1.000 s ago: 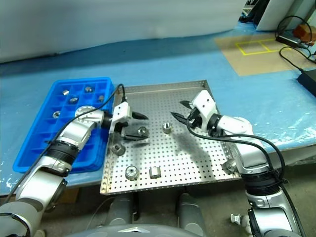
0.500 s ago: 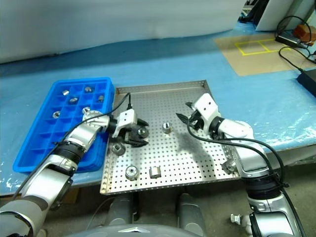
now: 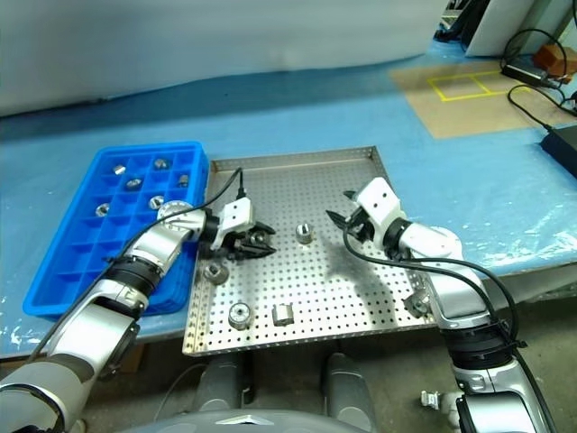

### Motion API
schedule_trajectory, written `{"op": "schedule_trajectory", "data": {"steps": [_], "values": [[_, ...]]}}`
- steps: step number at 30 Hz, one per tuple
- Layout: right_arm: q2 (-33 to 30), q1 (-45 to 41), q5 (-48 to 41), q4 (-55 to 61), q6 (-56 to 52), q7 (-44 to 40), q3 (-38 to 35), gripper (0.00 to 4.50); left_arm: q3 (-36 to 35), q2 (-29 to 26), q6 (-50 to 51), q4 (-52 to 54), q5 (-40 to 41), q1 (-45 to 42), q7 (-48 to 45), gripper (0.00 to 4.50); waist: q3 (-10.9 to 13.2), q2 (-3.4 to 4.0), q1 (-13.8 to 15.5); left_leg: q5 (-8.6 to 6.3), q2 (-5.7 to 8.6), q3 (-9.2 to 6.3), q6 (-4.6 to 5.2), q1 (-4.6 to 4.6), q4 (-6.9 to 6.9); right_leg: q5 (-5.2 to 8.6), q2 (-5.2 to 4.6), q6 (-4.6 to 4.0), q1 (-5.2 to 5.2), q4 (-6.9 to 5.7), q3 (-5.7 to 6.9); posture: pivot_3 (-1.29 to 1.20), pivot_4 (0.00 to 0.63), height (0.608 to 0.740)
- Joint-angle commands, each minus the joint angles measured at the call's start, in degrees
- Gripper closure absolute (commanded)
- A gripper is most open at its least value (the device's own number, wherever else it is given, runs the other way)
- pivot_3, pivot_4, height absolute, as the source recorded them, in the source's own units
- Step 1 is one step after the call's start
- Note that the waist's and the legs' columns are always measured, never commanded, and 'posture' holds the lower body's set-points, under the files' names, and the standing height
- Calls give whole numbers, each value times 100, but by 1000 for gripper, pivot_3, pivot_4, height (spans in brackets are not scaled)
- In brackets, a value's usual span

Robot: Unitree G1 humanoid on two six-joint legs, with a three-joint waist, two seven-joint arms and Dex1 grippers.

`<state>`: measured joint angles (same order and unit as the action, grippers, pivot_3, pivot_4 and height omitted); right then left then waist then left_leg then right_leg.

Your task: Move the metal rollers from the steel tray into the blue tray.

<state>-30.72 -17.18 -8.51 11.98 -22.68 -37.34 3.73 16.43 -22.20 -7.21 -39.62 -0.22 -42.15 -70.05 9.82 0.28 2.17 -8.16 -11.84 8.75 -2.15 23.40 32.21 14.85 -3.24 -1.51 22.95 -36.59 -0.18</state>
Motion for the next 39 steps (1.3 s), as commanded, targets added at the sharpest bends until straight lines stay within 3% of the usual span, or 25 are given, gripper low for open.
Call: {"op": "schedule_trajectory", "data": {"steps": [1, 4, 11, 18, 30, 39], "values": [[40, -60, 35, 91, 138, 23, 19, 1786, -63, -139, -84, 65, -101, -45, 110, 2754, 0, 0, 0, 0, 0, 0, 1, -1, 0, 0, 0, 0, 0, 0, 0, -261, 150, 740], [74, -75, 37, 105, 135, 5, 33, 1786, -233, -131, 22, 431, -16, 0, 412, 2754, 0, 0, -1, 0, -1, 1, 2, -5, -1, 0, 0, -1, -2, 0, -2, -256, 150, 740], [180, -308, -7, -4, 213, -192, 234, 1786, -1076, -49, 1495, 2998, 820, 652, 1360, 2754, 1, -1, -5, -5, -1, 3, 14, 4, -1, 1, -2, -1, 1, 6, 1, -184, 150, 740], [785, -1671, -132, -1020, 557, -699, 595, 1786, -2347, -652, 2686, 4918, 1201, 1703, 2458, 2754, 3, 0, -93, -6, -10, 0, 15, 3, -11, 8, 8, -14, 13, -2, 6, 18, 150, 740], [2452, -3339, -71, -3372, 1808, -1770, 1250, 1786, -3743, -524, 3341, 6403, 822, 3899, 4577, 2754, 5, -4, 455, -11, -17, -28, 22, 74, -9, 16, -4, -27, 43, 14, 66, 405, 150, 740], [2855, -3758, 12, -4224, 2452, -2117, 1251, 1786, -4183, -77, 3166, 6161, 375, 4203, 5962, 2754, 6, -7, 1027, -5, -69, -40, 11, 88, -6, 22, -6, -34, 34, 10, 104, 488, 150, 740]]}}
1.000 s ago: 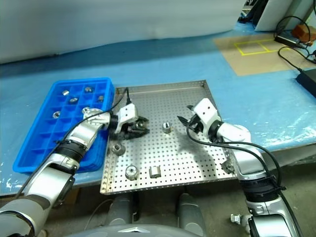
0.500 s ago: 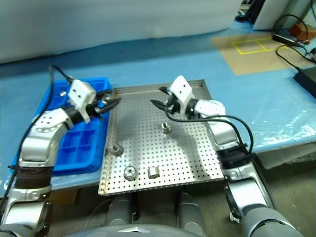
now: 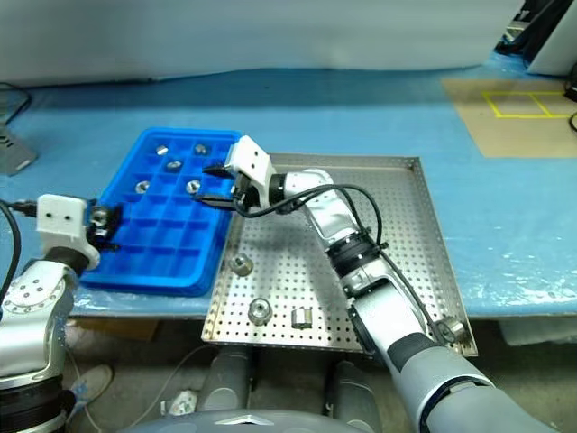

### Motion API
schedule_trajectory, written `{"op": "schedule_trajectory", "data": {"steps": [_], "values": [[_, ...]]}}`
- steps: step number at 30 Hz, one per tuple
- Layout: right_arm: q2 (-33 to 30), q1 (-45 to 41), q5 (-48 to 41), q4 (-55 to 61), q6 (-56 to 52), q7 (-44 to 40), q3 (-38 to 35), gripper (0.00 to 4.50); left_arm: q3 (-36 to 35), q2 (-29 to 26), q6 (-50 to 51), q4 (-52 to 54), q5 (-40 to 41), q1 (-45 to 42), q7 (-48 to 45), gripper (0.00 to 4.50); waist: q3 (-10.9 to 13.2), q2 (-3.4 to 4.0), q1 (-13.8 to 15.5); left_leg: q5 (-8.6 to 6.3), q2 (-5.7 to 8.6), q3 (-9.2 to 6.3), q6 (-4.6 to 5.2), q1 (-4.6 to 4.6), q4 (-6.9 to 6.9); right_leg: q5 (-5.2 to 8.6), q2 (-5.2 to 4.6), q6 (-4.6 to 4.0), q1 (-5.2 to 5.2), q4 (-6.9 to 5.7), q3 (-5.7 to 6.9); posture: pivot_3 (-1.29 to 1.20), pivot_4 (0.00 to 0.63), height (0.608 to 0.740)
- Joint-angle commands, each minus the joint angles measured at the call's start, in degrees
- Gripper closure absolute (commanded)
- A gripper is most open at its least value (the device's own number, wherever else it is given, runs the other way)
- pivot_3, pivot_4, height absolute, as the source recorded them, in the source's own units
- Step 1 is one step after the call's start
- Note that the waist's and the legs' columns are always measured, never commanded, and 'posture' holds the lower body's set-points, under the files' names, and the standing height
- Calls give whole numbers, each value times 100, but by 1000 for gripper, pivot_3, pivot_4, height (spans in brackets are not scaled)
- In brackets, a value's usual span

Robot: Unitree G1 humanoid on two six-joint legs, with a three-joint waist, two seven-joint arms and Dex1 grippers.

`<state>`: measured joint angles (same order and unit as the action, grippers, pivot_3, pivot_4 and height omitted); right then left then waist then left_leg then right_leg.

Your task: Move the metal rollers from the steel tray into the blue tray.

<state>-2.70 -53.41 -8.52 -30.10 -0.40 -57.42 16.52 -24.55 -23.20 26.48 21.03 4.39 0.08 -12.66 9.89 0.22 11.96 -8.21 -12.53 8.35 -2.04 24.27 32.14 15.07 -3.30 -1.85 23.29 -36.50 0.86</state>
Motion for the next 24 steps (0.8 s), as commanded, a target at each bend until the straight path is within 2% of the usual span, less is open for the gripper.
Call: {"op": "schedule_trajectory", "data": {"steps": [1, 5, 13, 15, 18, 24], "values": [[53, -137, 23, -34, 249, -129, -34, 1786, -61, 55, -177, 66, -91, -18, 278, 2754, 0, 0, 96, 1, -4, 0, -2, 0, 0, 0, -1, 0, -1, 0, 2, 483, 150, 740], [-1, -87, 85, -35, 265, -110, -79, 1786, 139, 73, -293, -197, -238, 49, 366, 2754, 0, -1, 179, 6, -9, -1, -10, 1, 1, 0, 2, 1, 2, -3, 2, 460, 150, 740], [-175, 182, 194, 177, 171, 102, -99, 1786, 465, 59, -566, -1078, -349, -242, 396, 2754, -1, 0, 150, 11, -1, -1, -18, -4, 0, -4, 4, 9, 4, -8, -3, 391, 150, 740], [-213, 211, 203, 208, 151, 149, -114, 1786, 493, 41, -607, -1187, -368, -289, 395, 2015, -2, 0, 133, 12, 10, 0, -19, -4, 0, -11, 4, 21, 5, -9, -4, 373, 150, 740], [-274, 256, 208, 265, 125, 203, -113, 1786, 585, -15, -591, -1196, -339, -362, 293, 1140, -2, 1, 117, 12, 15, 0, -20, -7, -1, -13, 5, 23, 6, -11, -7, 359, 150, 740], [-371, 335, 216, 388, 87, 346, -139, 1786, 705, 31, -556, -937, -10, -722, 55, 1140, -2, 1, 98, 13, 14, 0, -21, -6, 0, -12, 6, 22, 6, -12, -7, 315, 150, 740]]}}
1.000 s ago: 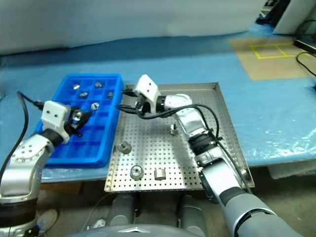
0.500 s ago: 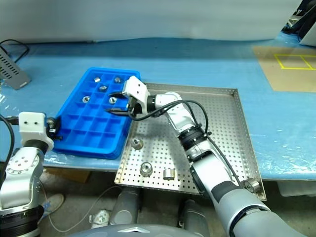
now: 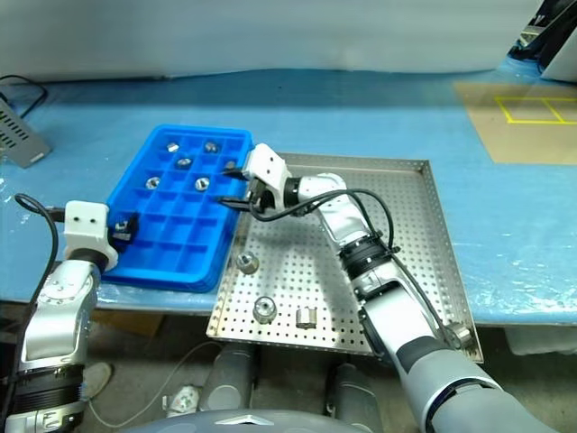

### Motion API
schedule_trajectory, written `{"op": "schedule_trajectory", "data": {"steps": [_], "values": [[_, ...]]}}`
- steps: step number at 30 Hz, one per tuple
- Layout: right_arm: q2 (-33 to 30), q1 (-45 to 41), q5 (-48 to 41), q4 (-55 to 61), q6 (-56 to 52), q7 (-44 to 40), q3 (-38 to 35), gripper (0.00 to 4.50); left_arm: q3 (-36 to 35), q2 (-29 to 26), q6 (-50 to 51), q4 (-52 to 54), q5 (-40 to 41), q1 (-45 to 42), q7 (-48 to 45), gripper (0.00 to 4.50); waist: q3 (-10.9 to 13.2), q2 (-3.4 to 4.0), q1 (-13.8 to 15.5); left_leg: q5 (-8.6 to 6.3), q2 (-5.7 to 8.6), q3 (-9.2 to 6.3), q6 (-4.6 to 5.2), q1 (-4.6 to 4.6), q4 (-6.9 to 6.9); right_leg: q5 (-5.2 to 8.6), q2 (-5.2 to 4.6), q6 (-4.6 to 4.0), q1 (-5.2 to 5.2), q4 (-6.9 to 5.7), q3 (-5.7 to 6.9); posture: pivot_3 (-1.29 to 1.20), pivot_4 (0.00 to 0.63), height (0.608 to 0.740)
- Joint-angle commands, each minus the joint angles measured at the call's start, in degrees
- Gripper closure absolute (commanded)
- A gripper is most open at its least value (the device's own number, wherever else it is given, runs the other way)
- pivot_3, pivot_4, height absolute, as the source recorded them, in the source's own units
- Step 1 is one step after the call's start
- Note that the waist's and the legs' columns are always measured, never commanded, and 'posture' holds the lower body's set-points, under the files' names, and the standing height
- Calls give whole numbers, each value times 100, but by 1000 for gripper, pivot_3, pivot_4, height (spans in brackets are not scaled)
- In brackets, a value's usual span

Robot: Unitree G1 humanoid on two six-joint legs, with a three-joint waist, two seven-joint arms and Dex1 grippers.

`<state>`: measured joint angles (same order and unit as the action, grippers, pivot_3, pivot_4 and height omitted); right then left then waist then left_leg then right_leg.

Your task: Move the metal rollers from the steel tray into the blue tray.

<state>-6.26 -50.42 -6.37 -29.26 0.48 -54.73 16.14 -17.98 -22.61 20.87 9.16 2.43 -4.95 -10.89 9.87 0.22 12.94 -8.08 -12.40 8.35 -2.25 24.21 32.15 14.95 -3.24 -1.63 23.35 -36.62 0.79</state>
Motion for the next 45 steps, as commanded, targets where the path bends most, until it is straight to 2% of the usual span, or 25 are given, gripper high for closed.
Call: {"op": "schedule_trajectory", "data": {"steps": [1, 8, 14, 21, 25, 32, 40, 45], "values": [[-34, 50, 4, 326, -3, 101, -112, 1786, 108, -19, -11, 339, 295, -302, -236, 1140, 0, 0, -1, 0, 0, 0, -1, 2, 0, 0, 0, 1, 0, 0, 1, 301, 150, 740], [-376, 332, -127, 977, -449, 333, -337, 1786, 979, 175, 15, 797, 974, -1220, -1093, 1140, 0, 0, -71, 14, 8, 3, -22, 4, 6, -2, -4, 3, -2, -5, 1, 199, 150, 740], [-1031, 1178, -59, 2099, -1030, 602, -532, 1786, 1746, 355, -176, -3, 1054, -1984, -1788, 1140, -1, -2, -324, 17, 15, 8, -25, -5, 4, -7, 0, 11, -5, -8, -6, 39, 150, 740], [-1406, 1925, -81, 3152, -1714, 1197, -860, 1786, 2000, 526, -442, -800, 1065, -2481, -2188, 1140, -1, -2, -778, 16, 19, 11, -24, -18, -2, -13, 10, 19, -4, -8, -22, -96, 150, 740], [-1622, 2429, -22, 3570, -1930, 1450, -1005, 1786, 2193, 402, -477, -1037, 920, -2549, -2464, 1140, -1, -2, -908, 15, 20, 14, -22, -27, -3, -13, 12, 19, -11, -7, -28, -131, 150, 740], [-1963, 2975, 9, 3740, -1985, 1710, -1218, 1786, 2263, 120, -434, -1079, 728, -2387, -2604, 1140, 0, -2, -930, 15, 19, 25, -20, -39, 0, -12, 11, 17, -13, -7, -40, -126, 150, 740], [-1858, 3017, -61, 3674, -1949, 1832, -1165, 1786, 2102, -18, -138, -446, 1010, -1852, -2733, 1140, 0, -2, -922, 11, 18, 33, -14, -51, 0, -5, 10, 6, -24, -3, -46, -105, 150, 740], [-1721, 2859, -44, 3469, -1818, 1858, -1117, 1786, 2037, -21, -99, -415, 973, -1806, -2578, 1140, 0, -2, -918, 12, 19, 34, -14, -51, 2, 2, 10, -7, -24, -4, -46, -78, 150, 740]]}}
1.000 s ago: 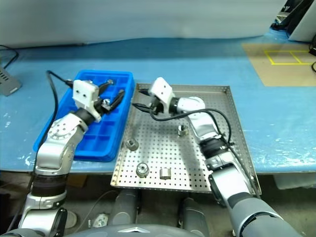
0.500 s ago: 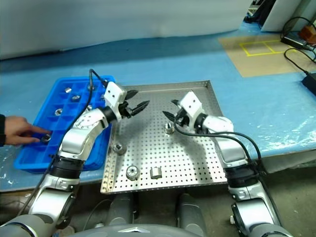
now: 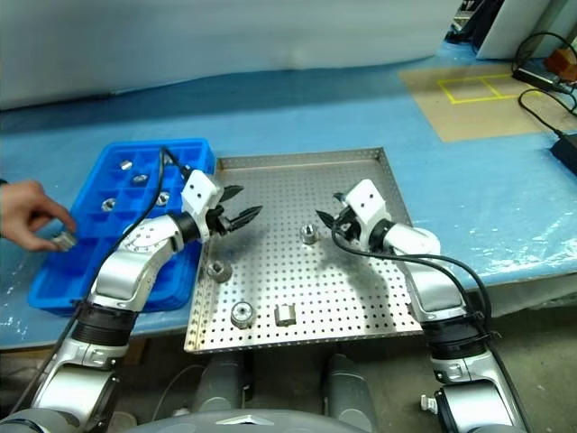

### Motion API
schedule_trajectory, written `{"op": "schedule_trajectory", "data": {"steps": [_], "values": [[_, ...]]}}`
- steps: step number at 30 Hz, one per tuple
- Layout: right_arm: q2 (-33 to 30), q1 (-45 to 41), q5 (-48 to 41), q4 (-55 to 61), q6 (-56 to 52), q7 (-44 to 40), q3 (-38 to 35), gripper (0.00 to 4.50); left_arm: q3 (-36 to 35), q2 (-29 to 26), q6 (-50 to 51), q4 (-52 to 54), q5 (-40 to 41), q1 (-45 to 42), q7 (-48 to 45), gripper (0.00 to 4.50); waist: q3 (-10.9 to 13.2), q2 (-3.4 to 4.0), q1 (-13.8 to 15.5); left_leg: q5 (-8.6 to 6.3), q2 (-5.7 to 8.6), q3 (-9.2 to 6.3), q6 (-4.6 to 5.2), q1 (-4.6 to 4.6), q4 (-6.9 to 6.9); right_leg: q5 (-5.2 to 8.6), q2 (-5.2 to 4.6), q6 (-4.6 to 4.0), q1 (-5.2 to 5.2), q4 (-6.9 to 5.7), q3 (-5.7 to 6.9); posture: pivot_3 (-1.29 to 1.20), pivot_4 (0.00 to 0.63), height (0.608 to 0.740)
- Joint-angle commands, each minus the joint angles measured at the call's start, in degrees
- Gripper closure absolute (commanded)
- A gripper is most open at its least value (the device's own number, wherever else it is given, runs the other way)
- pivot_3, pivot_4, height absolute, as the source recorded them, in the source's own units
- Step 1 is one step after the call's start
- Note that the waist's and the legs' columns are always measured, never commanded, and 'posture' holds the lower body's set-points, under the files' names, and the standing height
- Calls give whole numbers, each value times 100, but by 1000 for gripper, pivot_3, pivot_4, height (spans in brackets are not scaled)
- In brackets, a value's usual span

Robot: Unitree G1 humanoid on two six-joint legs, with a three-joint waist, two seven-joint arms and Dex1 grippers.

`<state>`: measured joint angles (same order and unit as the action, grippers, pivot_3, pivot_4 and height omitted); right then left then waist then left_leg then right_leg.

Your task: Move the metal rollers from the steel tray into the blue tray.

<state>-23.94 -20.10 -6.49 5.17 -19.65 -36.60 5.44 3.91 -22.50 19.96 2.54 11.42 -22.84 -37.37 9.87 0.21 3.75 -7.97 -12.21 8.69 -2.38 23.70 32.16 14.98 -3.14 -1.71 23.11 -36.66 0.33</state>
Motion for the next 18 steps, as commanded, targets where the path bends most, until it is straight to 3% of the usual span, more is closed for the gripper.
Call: {"op": "schedule_trajectory", "data": {"steps": [1, 18], "values": [[60, -203, -19, -24, 235, 58, -56, 1786, -147, -33, -3, 258, 60, -14, 86, 1140, 0, 0, 3, 0, 1, 0, 0, 0, 1, 0, -1, -1, 0, 0, -1, -75, 150, 740], [91, -376, 31, -172, 355, 116, 13, 1786, -96, -97, 254, 564, 4, 47, 246, 1140, 0, 0, 15, 1, 2, 1, 1, -1, 0, -4, -2, 7, -2, 1, -1, -65, 150, 740]]}}
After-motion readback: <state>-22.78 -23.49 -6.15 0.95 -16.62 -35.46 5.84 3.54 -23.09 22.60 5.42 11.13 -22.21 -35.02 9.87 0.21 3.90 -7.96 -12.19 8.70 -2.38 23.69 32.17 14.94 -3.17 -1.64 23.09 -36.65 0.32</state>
